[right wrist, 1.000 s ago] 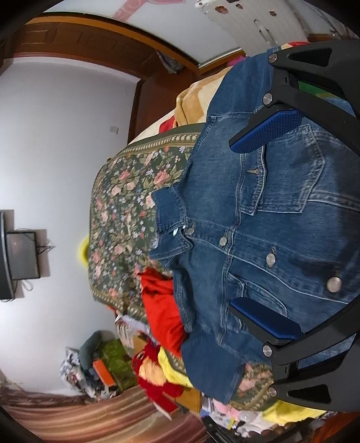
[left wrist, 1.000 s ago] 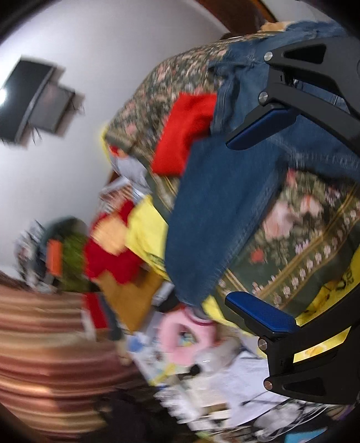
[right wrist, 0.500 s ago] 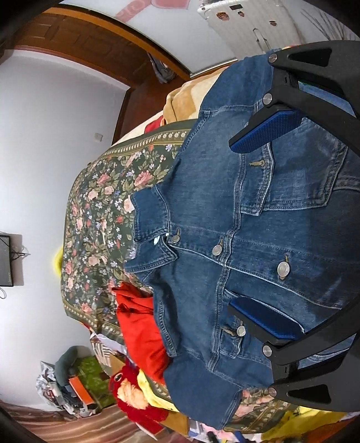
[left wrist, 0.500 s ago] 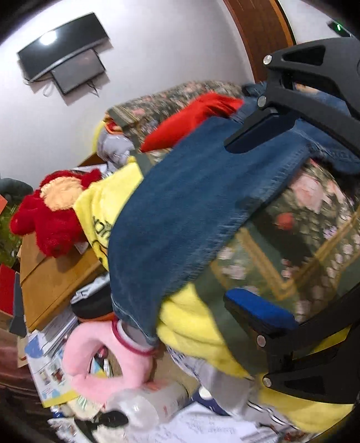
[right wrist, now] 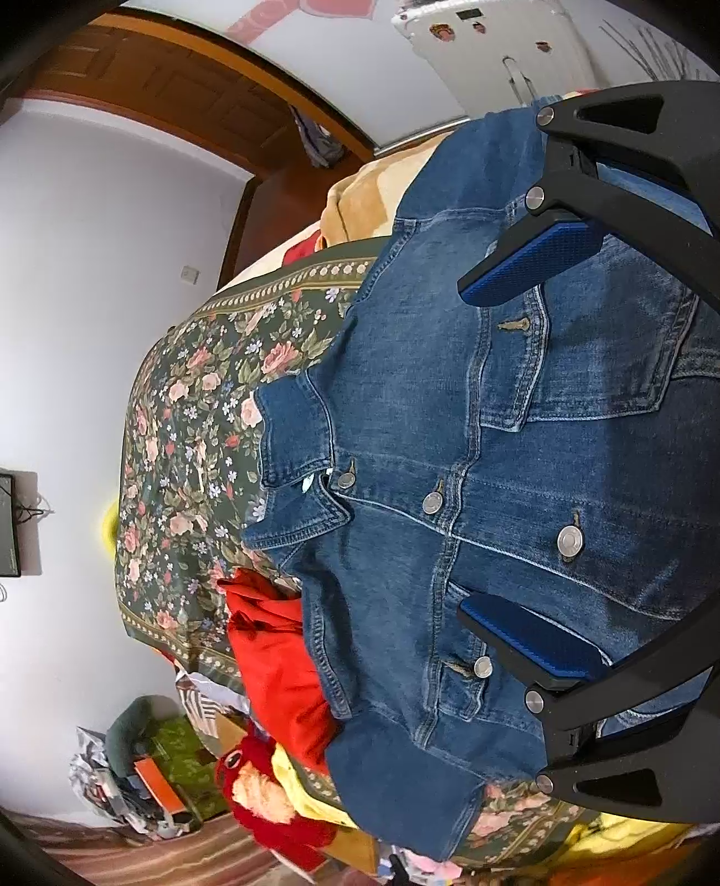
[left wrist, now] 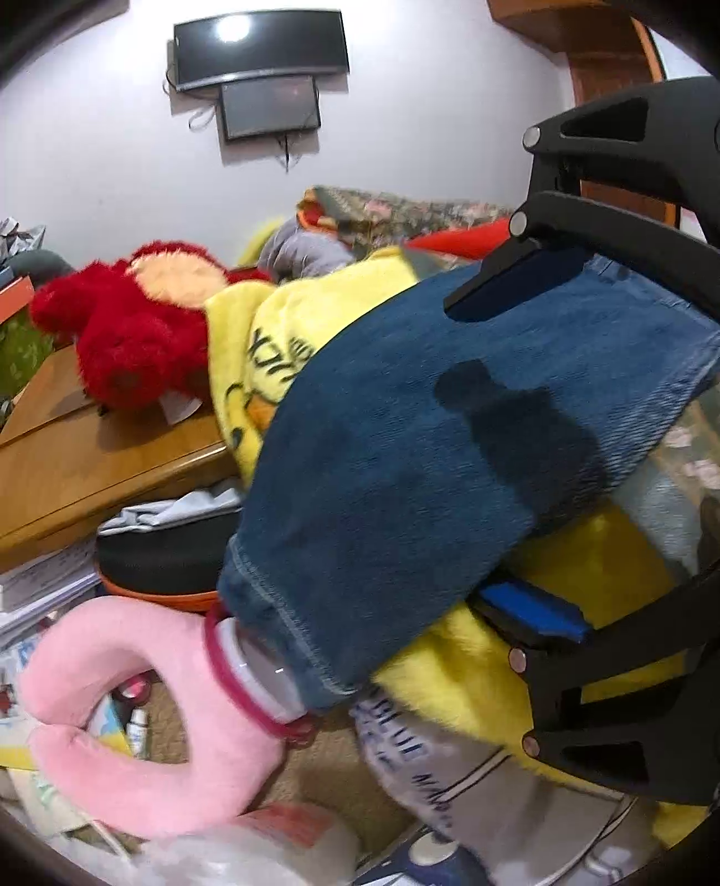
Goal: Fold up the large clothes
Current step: 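Grasp the denim jacket sleeve with the left gripper, then fold the held sleeve across the jacket front with the left gripper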
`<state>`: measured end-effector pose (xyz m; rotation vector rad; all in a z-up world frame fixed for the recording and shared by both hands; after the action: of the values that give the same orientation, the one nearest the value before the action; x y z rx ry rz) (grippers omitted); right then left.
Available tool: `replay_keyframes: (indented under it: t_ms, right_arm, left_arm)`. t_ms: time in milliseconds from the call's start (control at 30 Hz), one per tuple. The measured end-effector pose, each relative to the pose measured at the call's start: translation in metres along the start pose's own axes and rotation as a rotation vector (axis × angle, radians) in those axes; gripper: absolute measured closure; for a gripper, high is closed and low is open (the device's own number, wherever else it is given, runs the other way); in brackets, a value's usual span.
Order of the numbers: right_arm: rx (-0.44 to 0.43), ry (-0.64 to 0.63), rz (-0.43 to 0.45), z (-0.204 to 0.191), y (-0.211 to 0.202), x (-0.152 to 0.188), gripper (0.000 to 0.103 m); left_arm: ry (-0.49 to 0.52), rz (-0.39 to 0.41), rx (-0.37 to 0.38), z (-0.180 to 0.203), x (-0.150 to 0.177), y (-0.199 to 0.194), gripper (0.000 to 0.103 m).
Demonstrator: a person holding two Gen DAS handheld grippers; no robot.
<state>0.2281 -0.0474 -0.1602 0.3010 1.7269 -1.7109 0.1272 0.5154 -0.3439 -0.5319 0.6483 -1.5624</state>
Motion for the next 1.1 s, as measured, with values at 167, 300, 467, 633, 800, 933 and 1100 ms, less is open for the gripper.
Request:
replay_keyframes:
  t_ms: [167,300,467,633,800,933,1100]
  right_arm:
    - [-0.017,0.039,0.000,0.009,-0.003,0.003,0.000]
    - [-0.012,0.072,0.007,0.023,-0.009,0.008,0.000]
    - [-0.005,0.132,0.020,0.045,-0.016,0.014,0.000]
    - [-0.003,0.195,0.038,0.066,-0.020,0.020,0.000]
    - [-0.002,0.209,0.058,0.084,-0.022,0.025,0.000]
    - [0.000,0.215,0.071,0.100,-0.023,0.031,0.000]
    - [-0.027,0.256,0.076,0.121,-0.022,0.042,0.000]
  left_arm:
    - [0.111,0.108,-0.248,0.008,-0.010,-0.001,0.063]
    - [0.236,0.196,-0.361,0.037,-0.001,-0.018,0.093]
    - [0.379,0.291,-0.292,0.099,0.020,-0.056,0.094]
    - [0.583,0.366,-0.143,0.191,0.068,-0.099,0.094]
    - [0.787,0.375,0.002,0.274,0.145,-0.124,0.094]
    - [0.895,0.316,0.097,0.323,0.211,-0.116,0.094]
    - [1.044,0.221,0.141,0.361,0.298,-0.082,0.094]
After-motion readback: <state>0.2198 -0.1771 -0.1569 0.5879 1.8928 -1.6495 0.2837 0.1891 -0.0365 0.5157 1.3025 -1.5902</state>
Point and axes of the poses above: each gripper's, at about its wrist camera, not at the fingertips, and y roughly the way its jaws point, z to its right, x to its underside, the point moved 5 cm from there along y, roughly the way its jaws point, and after that the axes turned 5 degrees about -y, right-handed, at the moved point
